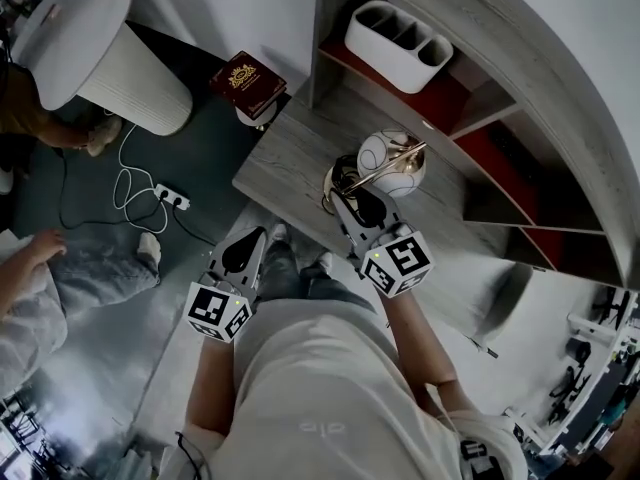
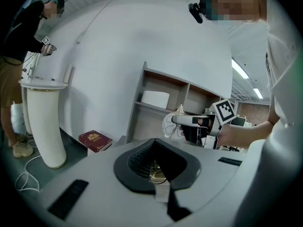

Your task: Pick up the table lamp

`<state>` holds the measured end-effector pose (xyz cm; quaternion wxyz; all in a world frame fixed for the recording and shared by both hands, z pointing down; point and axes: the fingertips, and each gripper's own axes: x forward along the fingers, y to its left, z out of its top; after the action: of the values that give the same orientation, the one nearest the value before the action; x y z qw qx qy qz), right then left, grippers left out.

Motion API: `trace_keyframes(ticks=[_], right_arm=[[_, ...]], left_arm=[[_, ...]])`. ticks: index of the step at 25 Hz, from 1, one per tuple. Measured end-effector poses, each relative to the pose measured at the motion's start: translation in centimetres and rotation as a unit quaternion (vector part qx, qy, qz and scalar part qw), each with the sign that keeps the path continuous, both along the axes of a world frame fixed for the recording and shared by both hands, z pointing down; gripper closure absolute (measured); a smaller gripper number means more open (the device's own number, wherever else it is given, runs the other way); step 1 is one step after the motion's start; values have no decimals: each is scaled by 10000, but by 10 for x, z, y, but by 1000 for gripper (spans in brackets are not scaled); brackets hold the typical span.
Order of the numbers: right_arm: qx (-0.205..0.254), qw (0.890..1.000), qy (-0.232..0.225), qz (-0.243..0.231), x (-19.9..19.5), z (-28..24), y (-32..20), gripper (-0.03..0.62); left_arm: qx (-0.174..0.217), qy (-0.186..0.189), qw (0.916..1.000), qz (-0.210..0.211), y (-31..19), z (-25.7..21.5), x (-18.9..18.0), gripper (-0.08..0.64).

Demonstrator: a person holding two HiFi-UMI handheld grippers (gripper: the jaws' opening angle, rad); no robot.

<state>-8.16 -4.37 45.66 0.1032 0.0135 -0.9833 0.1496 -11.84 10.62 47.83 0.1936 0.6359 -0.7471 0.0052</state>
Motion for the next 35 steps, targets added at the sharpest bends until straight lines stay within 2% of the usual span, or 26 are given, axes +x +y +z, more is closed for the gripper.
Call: trace_keyframes(ticks=[3,10,14,19,25,35], right_arm=[[-27,9999,-61,154,-9,-2,-4,465],[-292,9972,-175,665,-18,-10,-16,534],[-522,9942,-219,919,-19,-12,-21,547],[-576,9914,-95,1169,-16,-12,-25,549],[-878,9835,-254,1561,-5,-13,-32,561],[-762,9637,-525,2505,29,-27,-59,565]], left_arm=[[-10,47,9999,131,-7,4,-9,546],[-3,86,9984,562,-27,5,-35,546],[-20,130,9963,853,-40,9,-48,546],[-7,190,9926,1200,-53,12,-54,546],[68,232,9877,1543,-65,14,-59,546],[33,302,9731,2282,-87,26,-60,546]])
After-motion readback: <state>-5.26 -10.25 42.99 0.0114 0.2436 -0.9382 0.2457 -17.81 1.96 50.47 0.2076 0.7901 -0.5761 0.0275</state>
